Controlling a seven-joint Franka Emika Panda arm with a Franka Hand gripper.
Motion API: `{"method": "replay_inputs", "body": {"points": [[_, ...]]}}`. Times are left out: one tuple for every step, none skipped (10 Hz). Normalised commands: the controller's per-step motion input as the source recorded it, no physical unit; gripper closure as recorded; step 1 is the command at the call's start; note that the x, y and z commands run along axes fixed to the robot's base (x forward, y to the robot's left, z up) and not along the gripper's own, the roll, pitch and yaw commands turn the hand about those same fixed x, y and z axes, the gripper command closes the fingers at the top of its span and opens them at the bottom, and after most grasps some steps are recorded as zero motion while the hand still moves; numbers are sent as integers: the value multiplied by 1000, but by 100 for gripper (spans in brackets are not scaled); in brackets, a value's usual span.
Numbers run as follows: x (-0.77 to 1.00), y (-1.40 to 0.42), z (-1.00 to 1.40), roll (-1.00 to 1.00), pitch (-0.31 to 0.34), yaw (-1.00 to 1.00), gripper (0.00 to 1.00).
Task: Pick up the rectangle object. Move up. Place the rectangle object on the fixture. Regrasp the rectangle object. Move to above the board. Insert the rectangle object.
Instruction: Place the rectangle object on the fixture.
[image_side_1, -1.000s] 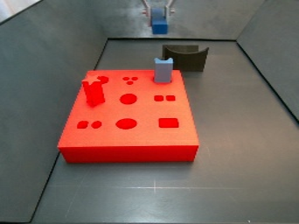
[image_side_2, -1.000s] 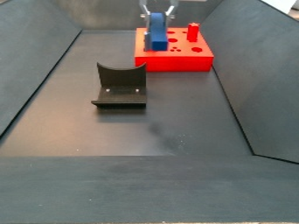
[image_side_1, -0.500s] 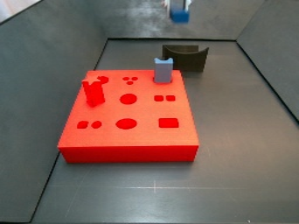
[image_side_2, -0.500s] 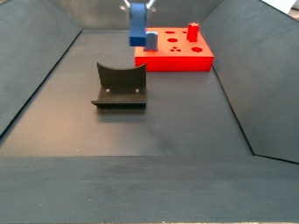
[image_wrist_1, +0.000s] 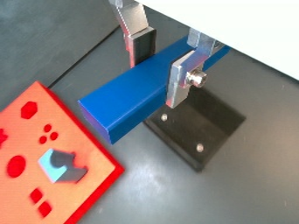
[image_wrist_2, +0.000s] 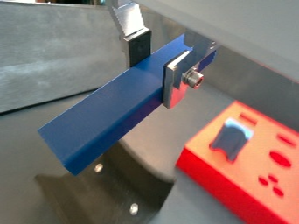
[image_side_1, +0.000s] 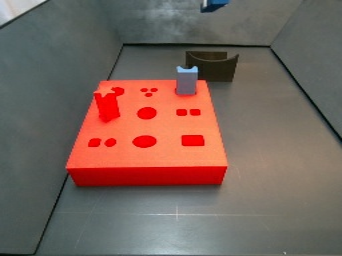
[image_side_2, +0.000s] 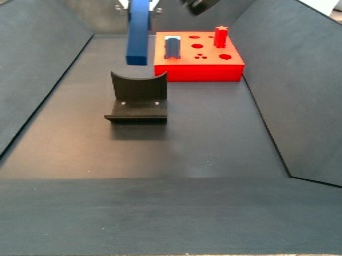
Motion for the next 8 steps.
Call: {"method": "replay_inputs", "body": {"points": [[108, 37, -3, -1000, 56, -137, 100], [45, 42, 7, -833, 32, -128, 100], [39, 41, -3, -585, 4, -115, 100], [50, 37, -12, -459, 1, -104, 100], [61, 27, -4, -265, 11, -80, 100], [55, 29, -7, -201, 5, -69, 100], [122, 133, -1000, -1000, 238, -59, 100], [130, 140, -1000, -1000, 238, -82, 100]]}}
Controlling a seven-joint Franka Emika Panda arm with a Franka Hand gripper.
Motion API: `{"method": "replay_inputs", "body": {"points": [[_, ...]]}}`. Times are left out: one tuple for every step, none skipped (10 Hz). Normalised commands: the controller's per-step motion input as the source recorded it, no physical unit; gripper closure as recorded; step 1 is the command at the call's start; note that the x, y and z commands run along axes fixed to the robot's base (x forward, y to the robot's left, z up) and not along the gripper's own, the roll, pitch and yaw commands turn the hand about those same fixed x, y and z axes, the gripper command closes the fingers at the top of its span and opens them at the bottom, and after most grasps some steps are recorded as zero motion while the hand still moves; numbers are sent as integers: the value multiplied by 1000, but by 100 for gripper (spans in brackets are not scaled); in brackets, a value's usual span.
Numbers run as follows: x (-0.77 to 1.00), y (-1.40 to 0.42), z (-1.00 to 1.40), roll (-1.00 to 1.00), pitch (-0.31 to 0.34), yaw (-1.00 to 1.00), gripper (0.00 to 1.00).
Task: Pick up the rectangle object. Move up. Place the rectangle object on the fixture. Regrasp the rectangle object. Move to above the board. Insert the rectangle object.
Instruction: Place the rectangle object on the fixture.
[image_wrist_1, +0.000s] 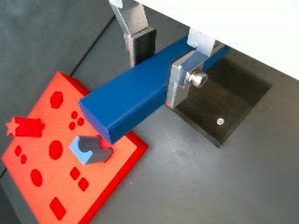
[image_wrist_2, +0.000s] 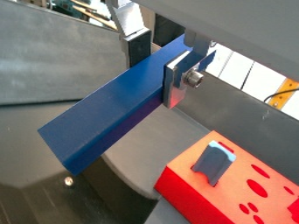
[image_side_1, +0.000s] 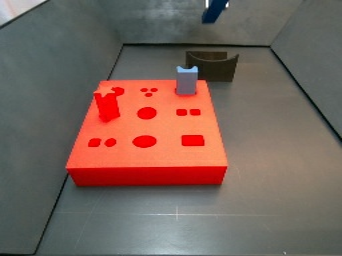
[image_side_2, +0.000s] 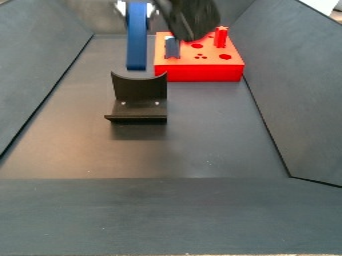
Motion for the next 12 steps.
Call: {"method": "replay_inputs", "body": {"points": [[143, 138, -1000, -1000, 266, -129, 100], [149, 136, -1000, -912, 258, -153, 100], [154, 138, -1000, -640, 175, -208, 100], [159, 138, -1000, -463, 120, -233, 100], [170, 135, -1000, -295, 72, -234, 100], [177, 125, -1000, -200, 29, -219, 100], [145, 107, -806, -163, -8, -201, 100], [108, 137, -582, -104, -52, -161, 100], [93, 149, -562, -97, -57, -156, 100], [93, 149, -562, -97, -57, -156, 100], [89, 176, -539, -92, -71, -146, 100], [90, 176, -534, -91, -72, -124, 100]]}}
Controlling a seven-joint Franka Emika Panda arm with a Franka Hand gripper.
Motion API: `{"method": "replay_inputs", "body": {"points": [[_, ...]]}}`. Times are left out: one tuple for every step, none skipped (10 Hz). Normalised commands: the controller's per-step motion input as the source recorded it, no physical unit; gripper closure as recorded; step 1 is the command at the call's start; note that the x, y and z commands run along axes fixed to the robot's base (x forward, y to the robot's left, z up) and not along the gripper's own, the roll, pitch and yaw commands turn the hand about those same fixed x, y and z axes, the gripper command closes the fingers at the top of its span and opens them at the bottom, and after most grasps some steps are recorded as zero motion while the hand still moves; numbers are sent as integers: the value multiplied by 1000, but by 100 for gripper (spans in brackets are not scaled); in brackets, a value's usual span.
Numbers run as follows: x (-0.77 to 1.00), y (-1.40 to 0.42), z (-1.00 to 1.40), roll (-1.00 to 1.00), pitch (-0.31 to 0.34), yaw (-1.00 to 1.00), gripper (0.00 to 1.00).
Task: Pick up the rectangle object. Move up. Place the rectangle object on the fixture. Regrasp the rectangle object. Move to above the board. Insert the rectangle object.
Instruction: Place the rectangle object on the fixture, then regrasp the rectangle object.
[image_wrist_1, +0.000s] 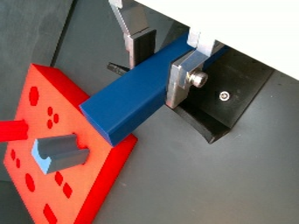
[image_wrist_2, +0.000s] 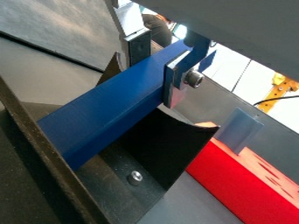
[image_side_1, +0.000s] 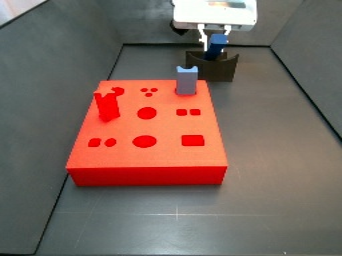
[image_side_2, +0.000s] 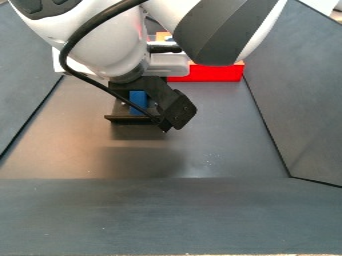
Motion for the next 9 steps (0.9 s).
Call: {"method": "replay_inputs", "body": {"points": [[90, 174, -535, -91, -71, -104, 100], [0, 0, 0, 0, 0, 0, 0], [0, 0, 1000, 72, 9, 21, 0], [-4, 5, 1000, 76, 9, 25, 0], [-18, 5, 1000, 80, 15, 25, 0], [-32, 3, 1000, 72, 27, 19, 0], [-36, 8, 1000, 64, 41, 16, 0], [-36, 9, 848, 54, 60, 7, 0], [-33, 11, 724, 49, 69, 0, 0]]}}
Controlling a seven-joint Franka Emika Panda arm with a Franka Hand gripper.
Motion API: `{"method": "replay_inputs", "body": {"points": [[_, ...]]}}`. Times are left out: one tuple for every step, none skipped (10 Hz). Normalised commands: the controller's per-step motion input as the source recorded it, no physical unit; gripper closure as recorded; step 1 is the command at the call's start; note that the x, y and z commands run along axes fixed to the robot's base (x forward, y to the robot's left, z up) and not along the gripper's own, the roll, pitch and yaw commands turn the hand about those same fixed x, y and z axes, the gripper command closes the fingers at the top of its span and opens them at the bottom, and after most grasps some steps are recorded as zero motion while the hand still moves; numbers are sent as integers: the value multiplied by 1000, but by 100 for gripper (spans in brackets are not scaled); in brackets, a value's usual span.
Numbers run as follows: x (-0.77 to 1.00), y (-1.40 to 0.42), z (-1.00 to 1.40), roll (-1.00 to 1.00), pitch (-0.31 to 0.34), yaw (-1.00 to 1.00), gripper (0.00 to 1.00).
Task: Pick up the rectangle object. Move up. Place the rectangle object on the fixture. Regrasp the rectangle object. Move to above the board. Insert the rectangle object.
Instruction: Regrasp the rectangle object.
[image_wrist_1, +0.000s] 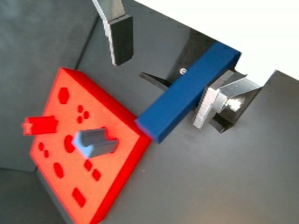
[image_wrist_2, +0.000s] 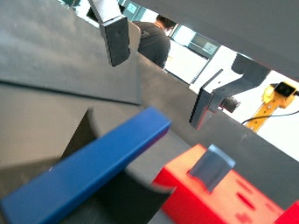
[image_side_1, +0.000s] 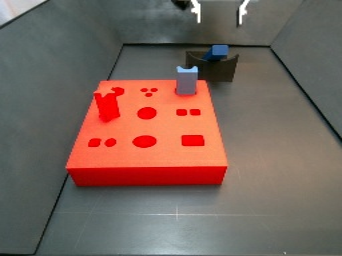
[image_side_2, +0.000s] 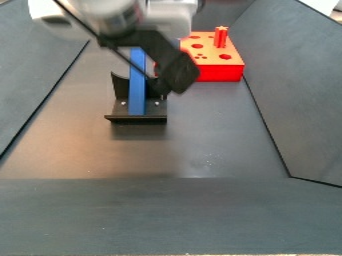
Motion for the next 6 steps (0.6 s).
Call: {"method": "replay_inputs", "body": {"points": [[-26, 13, 467, 46, 78, -10, 0], [-25, 14, 271, 46, 80, -21, 0], [11, -1000, 802, 1000, 52, 33, 0], [15, -1000, 775, 1000, 51, 33, 0], [-19, -1000, 749, 1000, 43, 32, 0], [-61, -941, 605, 1000, 34, 32, 0]]}}
